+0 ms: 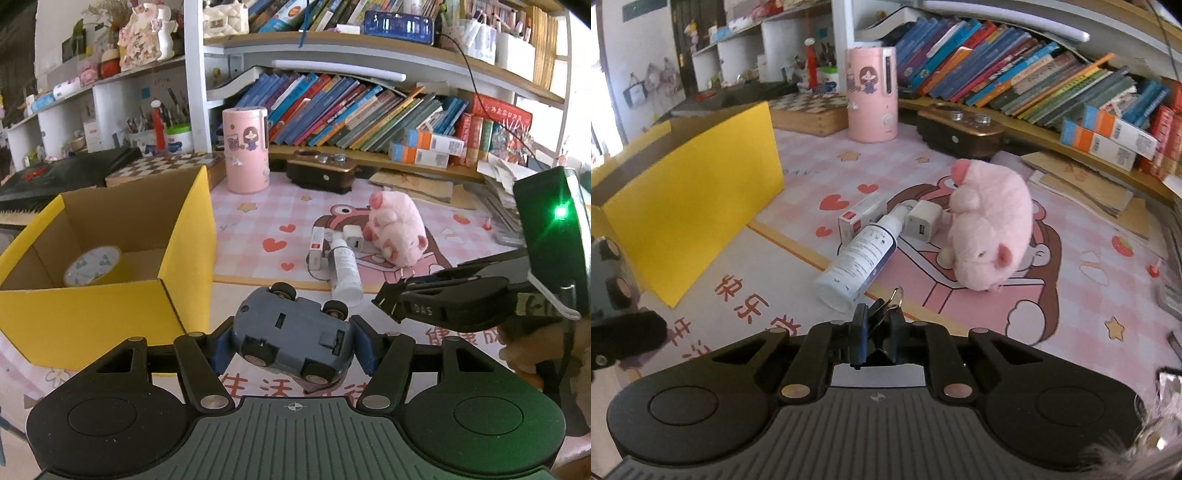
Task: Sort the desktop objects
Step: 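Lift the grey toy car with the left gripper while the right grasps the black binder clip, then carry the toy car and binder clip toward the yellow box with both grippers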
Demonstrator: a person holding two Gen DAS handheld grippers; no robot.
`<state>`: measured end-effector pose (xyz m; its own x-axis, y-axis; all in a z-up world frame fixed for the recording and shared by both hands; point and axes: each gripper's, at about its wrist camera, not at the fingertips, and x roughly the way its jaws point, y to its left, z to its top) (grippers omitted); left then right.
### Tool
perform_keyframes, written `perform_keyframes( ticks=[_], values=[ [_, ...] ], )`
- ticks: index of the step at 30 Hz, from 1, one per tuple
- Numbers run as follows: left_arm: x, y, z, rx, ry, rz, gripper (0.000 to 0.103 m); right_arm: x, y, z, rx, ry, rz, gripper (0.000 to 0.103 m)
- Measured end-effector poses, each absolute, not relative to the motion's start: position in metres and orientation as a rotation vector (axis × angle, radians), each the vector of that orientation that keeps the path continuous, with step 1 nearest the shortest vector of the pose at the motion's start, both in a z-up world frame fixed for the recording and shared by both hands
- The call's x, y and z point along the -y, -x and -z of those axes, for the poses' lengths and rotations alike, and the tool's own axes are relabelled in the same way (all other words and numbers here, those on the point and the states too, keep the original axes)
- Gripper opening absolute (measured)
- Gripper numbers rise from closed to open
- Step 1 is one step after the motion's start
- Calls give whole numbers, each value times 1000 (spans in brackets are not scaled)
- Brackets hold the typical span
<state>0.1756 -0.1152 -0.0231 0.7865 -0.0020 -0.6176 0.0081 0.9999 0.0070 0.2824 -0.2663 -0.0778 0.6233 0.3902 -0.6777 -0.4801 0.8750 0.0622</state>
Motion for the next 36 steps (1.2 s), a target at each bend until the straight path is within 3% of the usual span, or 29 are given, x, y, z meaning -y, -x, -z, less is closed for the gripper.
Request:
perform_keyframes(
  ticks=[36],
  values=[
    [58,-92,3,-564,81,90,63,223,-161,32,-774,105,-538,11]
  ],
)
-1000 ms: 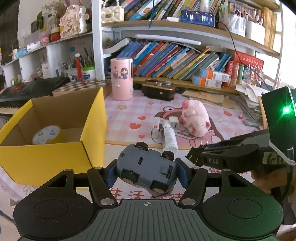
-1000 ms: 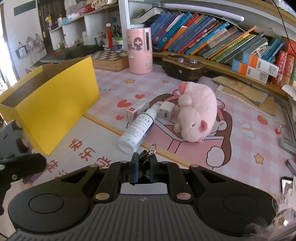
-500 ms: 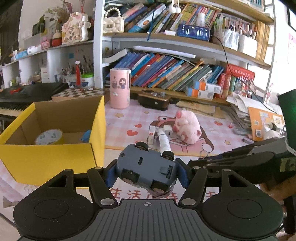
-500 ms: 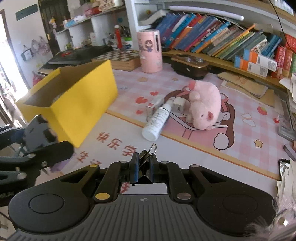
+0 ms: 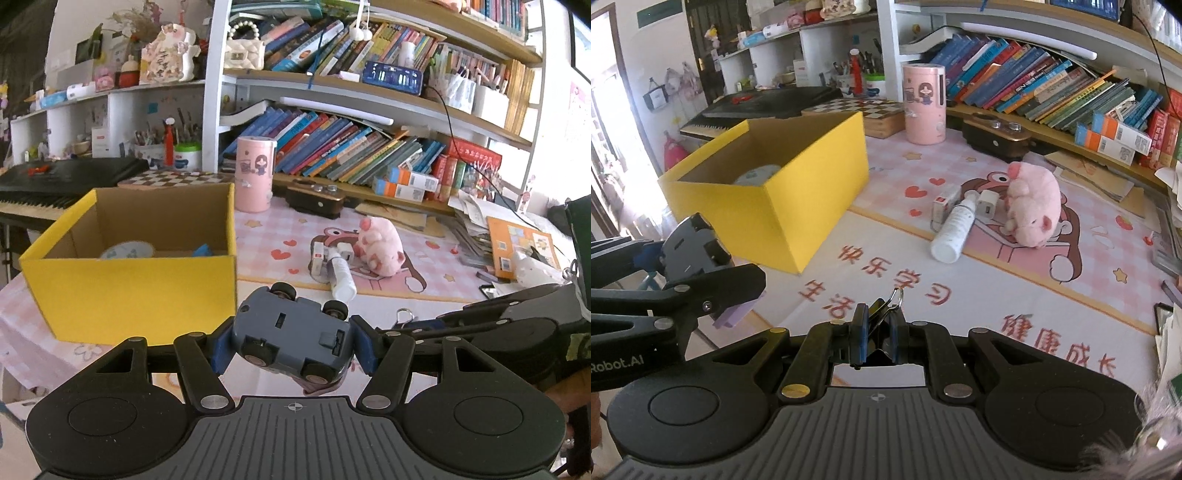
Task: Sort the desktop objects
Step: 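Carry the toy car and binder clip toward the yellow box with both grippers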
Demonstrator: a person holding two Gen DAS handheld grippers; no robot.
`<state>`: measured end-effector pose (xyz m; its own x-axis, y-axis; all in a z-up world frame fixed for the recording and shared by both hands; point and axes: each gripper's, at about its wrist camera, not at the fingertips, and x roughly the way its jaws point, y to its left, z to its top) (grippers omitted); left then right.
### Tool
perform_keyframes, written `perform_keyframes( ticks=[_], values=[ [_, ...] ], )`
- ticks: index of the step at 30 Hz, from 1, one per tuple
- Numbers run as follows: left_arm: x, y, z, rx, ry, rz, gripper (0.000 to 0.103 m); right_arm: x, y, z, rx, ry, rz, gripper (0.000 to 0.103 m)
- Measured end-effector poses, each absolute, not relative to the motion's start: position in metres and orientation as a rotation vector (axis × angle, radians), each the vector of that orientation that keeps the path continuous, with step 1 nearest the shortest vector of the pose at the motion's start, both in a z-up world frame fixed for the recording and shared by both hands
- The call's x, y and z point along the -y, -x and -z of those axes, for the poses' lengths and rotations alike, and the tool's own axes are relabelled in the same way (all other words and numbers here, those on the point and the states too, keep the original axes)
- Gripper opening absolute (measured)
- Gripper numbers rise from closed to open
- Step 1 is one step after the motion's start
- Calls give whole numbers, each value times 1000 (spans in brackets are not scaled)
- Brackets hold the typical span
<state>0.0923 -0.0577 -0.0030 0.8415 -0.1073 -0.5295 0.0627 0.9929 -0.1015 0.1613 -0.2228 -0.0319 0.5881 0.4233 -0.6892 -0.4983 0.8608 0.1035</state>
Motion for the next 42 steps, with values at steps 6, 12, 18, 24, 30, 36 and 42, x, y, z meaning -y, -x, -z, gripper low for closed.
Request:
perform_keyframes(
  ticks=[6,12,18,24,30,36,42],
  values=[
    [38,-70,1,-558,89,104,63,204,-135,30,-770,108,-523,11],
    [20,-48,-1,-555,91,119,63,187,-106,28,-766,106,-508,11],
    [5,-26,0,-563,88,133,63,171,-81,31,-778,93,-502,11],
    [-16,-6,6,-599,101,121,63,152,-58,37,-798,76,-513,11],
    [-35,13,8,-604,107,95,63,130,-40,40,-806,71,-542,11],
    [-48,26,9,-598,119,73,63,112,-29,41,-806,87,-576,11],
    [-57,31,8,-584,133,55,63,99,-23,39,-799,114,-606,11]
  ],
)
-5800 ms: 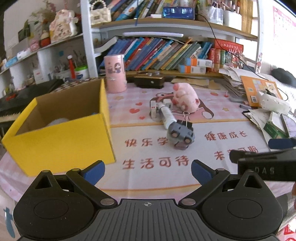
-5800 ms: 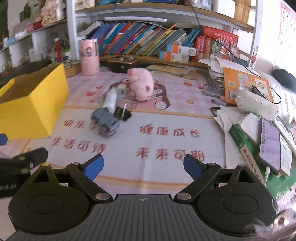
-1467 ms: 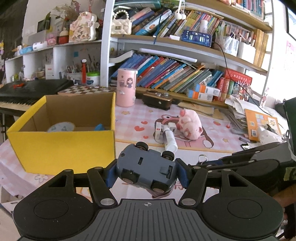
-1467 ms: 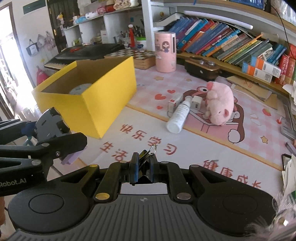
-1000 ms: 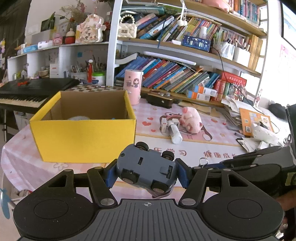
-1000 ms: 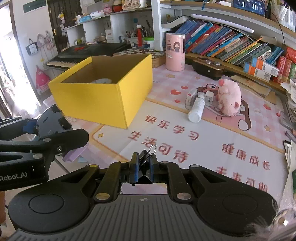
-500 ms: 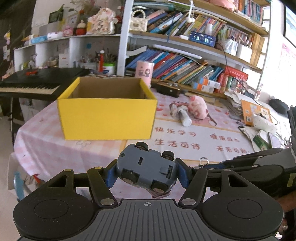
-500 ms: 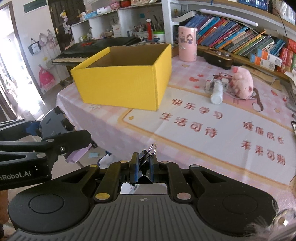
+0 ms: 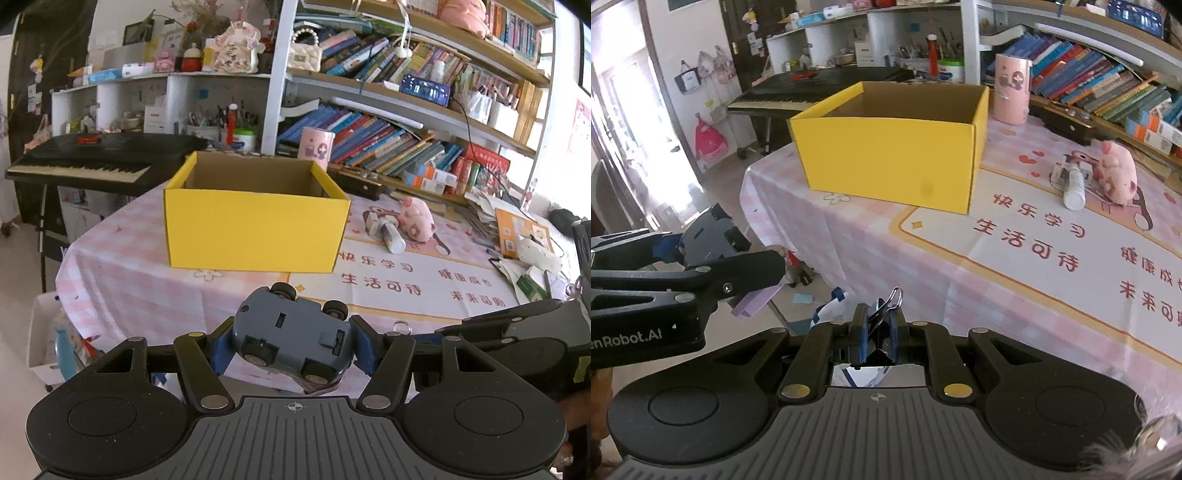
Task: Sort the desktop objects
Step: 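Carry the toy car and binder clip toward the yellow box with both grippers, then lower both grippers into the open yellow box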
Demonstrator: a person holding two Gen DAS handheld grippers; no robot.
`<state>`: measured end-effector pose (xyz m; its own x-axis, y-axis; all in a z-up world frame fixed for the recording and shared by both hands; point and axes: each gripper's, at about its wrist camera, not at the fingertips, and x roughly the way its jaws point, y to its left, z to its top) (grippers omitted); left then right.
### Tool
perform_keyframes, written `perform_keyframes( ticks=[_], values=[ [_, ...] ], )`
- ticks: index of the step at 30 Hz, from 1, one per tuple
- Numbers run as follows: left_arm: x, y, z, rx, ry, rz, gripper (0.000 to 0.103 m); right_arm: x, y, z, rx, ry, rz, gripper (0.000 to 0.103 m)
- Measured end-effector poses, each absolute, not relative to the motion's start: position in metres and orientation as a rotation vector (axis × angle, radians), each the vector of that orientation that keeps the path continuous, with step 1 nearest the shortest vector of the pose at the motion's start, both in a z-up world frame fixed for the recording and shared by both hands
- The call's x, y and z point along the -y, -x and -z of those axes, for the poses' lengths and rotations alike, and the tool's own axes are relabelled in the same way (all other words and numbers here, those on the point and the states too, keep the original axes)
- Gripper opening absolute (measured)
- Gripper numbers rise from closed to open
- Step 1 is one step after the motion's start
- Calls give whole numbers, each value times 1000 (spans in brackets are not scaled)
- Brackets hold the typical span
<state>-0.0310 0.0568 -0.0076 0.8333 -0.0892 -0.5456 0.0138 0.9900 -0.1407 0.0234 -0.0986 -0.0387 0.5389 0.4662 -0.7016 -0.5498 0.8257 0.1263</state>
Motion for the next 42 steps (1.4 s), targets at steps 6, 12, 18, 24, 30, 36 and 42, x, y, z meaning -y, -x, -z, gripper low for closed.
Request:
perform_keyframes(
  ticks=[6,12,18,24,30,36,42],
  values=[
    [-60,32,8,-583,138,47,63,94,-26,39,-803,119,-613,11],
    [-62,31,8,-582,137,46,63,90,-28,40,-808,121,-618,11],
    [-67,30,7,-579,134,43,63,88,-30,40,-804,119,-617,11],
    [-74,26,4,-570,137,30,63,82,-34,37,-800,121,-621,11],
    [-76,19,2,-563,134,24,63,79,-44,34,-802,128,-617,11],
    [-79,6,-6,-543,125,12,63,79,-61,28,-793,114,-622,11],
    [-81,-23,-22,-485,117,3,63,77,-92,7,-714,93,-628,11]
  ],
)
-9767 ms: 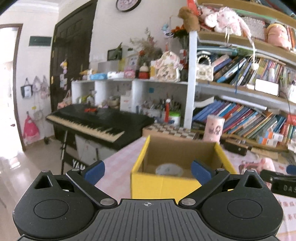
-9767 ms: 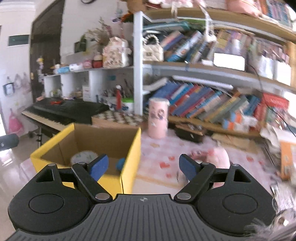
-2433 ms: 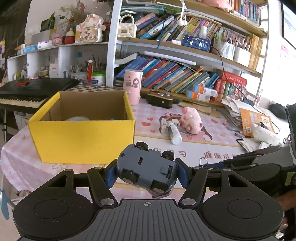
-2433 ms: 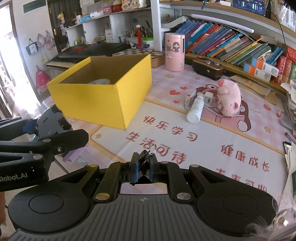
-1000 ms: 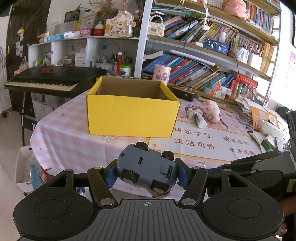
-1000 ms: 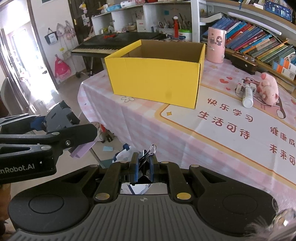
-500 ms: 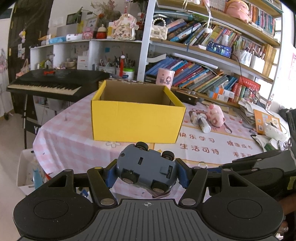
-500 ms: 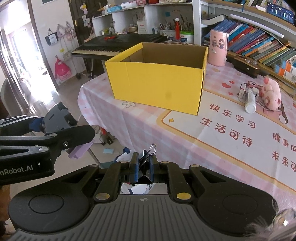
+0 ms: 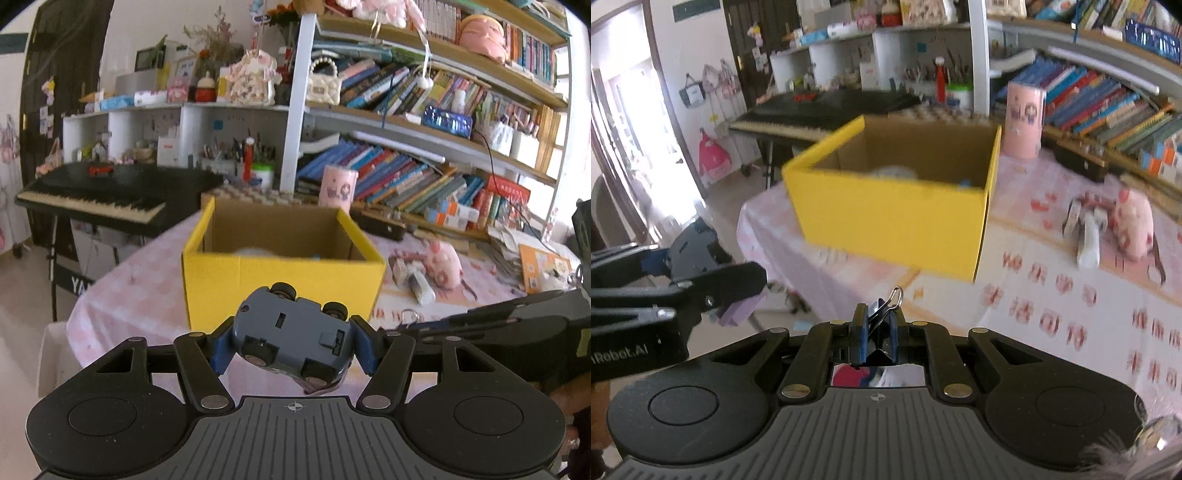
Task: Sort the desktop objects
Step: 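Lower both grippers into the open yellow box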
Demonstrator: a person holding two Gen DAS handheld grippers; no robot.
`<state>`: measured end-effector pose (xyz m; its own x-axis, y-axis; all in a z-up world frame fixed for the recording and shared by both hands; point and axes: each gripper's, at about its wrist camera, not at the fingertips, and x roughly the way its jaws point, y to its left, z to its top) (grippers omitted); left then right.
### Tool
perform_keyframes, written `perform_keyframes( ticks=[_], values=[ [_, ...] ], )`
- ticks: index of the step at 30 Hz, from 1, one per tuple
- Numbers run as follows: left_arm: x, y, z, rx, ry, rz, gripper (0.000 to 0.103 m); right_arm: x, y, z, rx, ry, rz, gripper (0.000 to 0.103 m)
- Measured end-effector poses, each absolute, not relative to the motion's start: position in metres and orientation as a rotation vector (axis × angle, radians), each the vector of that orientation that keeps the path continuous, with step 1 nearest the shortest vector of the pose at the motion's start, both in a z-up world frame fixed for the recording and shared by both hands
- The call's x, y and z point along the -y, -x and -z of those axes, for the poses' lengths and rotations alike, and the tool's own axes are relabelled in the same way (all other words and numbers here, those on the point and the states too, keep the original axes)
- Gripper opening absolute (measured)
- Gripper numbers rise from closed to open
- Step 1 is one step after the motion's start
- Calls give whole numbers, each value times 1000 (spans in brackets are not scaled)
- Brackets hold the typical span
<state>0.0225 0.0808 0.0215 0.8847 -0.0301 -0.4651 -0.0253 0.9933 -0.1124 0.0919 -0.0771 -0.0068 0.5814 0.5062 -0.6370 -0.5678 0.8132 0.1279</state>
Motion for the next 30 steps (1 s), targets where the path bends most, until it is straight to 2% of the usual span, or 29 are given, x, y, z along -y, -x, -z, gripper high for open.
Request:
perform_keyframes(
  ticks=[13,23,30],
  values=[
    [-92,-97,-44,-399,99,-71,63,68,-181,-30,-595,90,-660,11],
    [-92,-142,-34,-435,97,-138,63,48,-238,-12,-622,142,-718,11],
    [-95,-180,-22,-486,62,-177,63,26,-269,14,-657,281,-795,11]
  ],
)
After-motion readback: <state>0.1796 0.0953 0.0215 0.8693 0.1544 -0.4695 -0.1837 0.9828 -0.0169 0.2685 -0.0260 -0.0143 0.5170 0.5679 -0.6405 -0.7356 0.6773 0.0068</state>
